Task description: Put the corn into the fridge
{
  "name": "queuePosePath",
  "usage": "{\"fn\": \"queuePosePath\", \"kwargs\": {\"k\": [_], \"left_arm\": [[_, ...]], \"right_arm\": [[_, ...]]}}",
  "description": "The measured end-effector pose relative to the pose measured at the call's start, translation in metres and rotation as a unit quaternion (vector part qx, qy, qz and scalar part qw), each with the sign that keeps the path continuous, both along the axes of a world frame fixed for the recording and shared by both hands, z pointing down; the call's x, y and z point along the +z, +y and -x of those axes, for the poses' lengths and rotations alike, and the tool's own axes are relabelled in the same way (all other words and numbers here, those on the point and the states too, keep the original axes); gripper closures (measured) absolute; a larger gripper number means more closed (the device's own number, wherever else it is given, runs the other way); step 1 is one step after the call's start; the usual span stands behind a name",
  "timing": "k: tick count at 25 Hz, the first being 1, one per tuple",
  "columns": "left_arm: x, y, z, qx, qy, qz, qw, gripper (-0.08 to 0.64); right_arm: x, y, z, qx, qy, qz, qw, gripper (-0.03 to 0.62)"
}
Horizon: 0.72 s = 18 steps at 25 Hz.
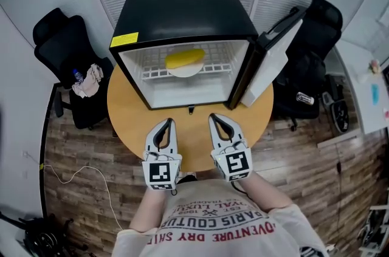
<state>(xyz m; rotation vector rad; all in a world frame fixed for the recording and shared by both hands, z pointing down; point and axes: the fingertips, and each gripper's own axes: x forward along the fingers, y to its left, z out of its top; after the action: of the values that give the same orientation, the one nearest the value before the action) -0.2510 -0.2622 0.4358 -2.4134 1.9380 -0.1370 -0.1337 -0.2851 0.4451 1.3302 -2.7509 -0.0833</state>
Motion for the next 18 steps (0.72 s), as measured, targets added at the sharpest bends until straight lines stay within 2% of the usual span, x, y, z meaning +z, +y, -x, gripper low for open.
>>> {"fn": "queuePosePath", "kwargs": {"k": [18], "left_arm": [[-0.003,-0.02,-0.008,0.012,-0.009,0.001,0.9999,0.526]], "right_arm": [[-0.002,-0.016,0.001,-0.002,0.008,0.001,1.0,0.565]]}}
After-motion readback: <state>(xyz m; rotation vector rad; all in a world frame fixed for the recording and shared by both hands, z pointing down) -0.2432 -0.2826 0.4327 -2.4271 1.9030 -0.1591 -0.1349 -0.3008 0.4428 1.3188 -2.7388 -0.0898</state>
